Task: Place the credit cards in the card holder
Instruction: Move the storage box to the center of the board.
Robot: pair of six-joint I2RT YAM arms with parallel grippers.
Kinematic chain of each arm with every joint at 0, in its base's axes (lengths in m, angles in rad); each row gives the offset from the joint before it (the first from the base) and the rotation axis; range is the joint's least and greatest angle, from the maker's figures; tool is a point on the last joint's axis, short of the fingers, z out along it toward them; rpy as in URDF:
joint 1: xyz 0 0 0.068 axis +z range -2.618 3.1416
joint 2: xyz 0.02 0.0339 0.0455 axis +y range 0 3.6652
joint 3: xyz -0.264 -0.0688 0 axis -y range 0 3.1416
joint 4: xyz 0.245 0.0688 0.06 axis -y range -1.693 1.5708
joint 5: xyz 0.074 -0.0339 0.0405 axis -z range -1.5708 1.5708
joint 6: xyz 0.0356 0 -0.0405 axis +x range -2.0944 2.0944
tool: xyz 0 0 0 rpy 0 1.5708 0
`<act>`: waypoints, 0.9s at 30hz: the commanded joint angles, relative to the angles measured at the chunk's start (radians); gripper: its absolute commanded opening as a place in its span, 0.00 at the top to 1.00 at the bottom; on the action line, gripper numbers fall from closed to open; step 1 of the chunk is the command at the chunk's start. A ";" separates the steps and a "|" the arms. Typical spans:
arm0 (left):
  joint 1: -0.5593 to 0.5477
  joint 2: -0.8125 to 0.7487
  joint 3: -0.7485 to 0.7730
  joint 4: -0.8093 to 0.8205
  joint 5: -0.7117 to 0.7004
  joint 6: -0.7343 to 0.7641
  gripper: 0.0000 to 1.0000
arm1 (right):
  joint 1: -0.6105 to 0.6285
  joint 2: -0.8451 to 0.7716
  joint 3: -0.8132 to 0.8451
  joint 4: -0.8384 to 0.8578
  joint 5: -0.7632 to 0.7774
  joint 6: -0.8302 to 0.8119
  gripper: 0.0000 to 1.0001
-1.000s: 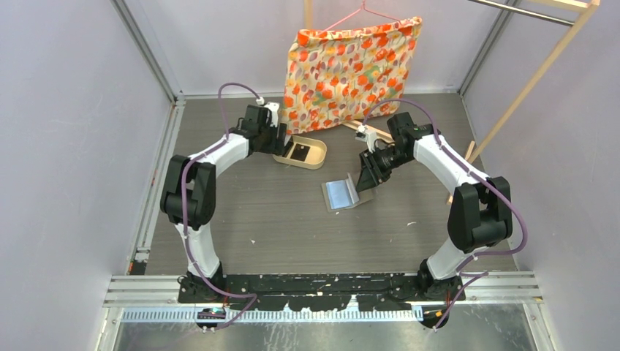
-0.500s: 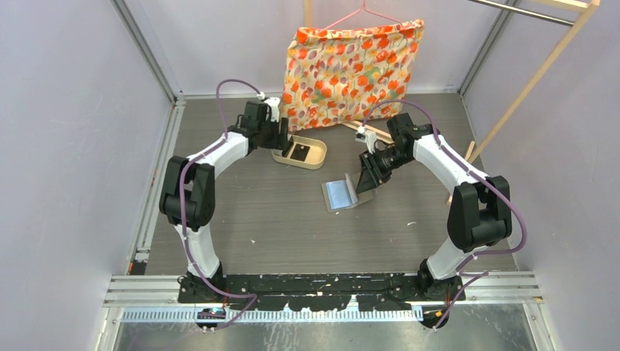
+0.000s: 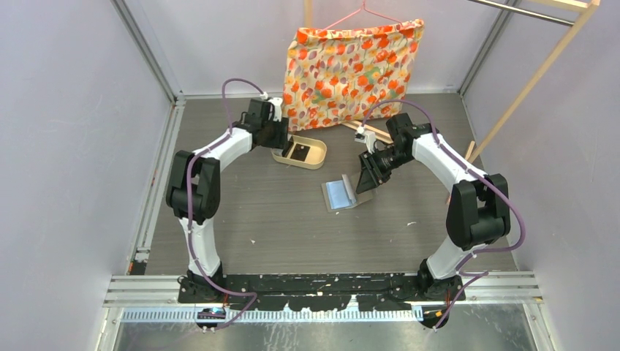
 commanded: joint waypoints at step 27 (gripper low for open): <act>-0.024 -0.022 0.013 -0.123 -0.056 0.004 0.86 | 0.002 0.027 0.049 -0.046 -0.015 -0.039 0.68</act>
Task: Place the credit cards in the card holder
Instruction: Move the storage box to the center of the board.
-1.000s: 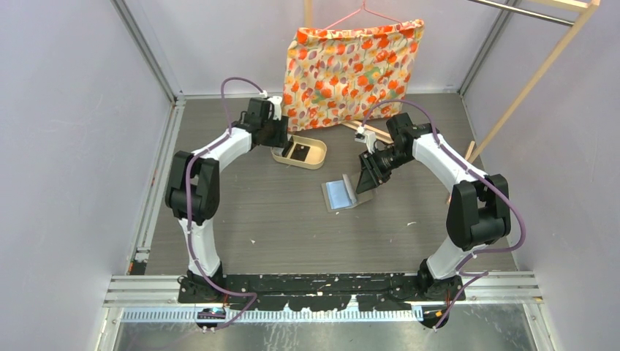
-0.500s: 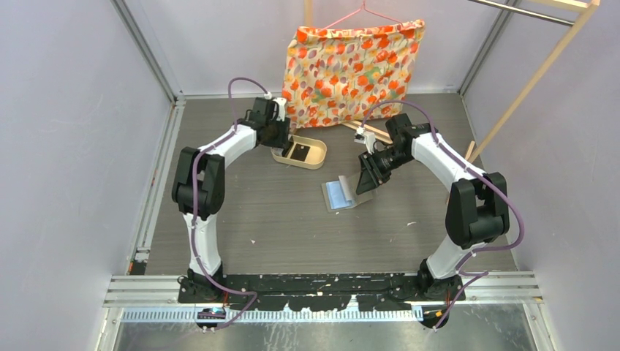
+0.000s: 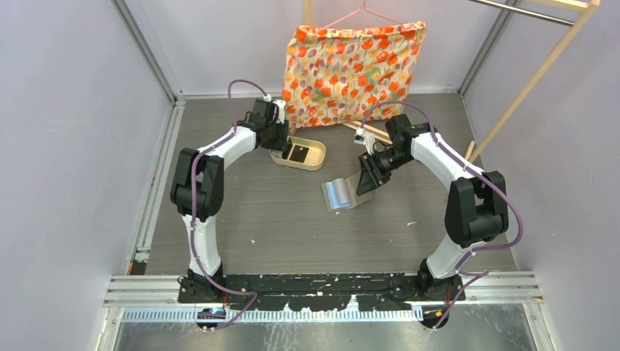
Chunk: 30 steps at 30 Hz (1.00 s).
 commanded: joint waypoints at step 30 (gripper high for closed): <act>-0.033 -0.321 -0.298 -0.067 -0.216 -0.050 0.51 | 0.000 0.006 0.045 -0.038 -0.025 -0.036 0.68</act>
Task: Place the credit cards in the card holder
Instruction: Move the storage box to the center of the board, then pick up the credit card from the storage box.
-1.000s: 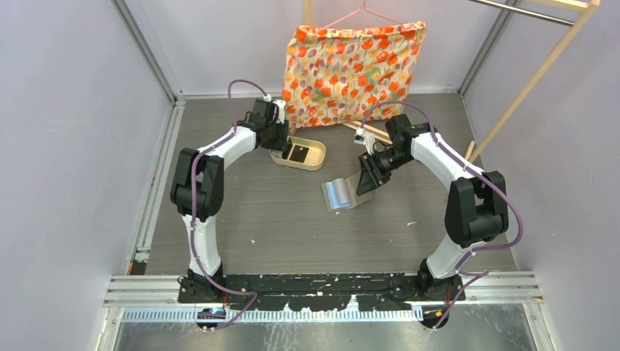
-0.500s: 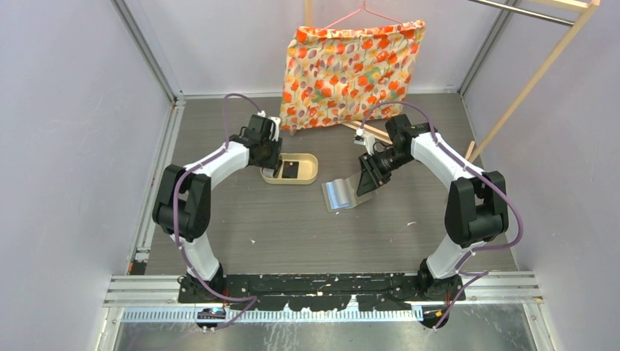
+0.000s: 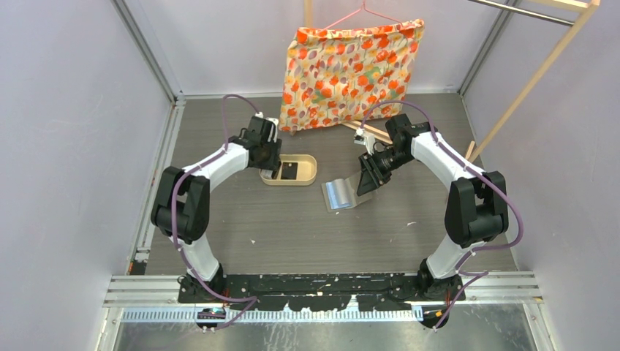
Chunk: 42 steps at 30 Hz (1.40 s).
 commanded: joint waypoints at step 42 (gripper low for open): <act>-0.114 0.009 0.053 0.018 -0.255 0.114 0.24 | 0.000 0.014 0.041 -0.033 -0.032 -0.034 0.68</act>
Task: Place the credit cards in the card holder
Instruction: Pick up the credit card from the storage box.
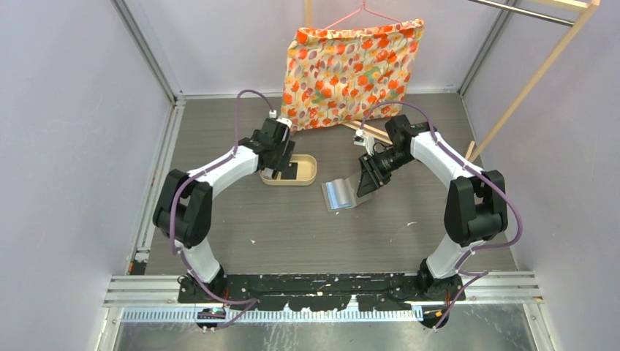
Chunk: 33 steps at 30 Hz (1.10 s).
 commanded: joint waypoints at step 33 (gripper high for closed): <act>-0.044 0.044 0.084 -0.034 -0.170 0.005 0.52 | 0.000 0.011 0.044 -0.028 -0.029 -0.029 0.68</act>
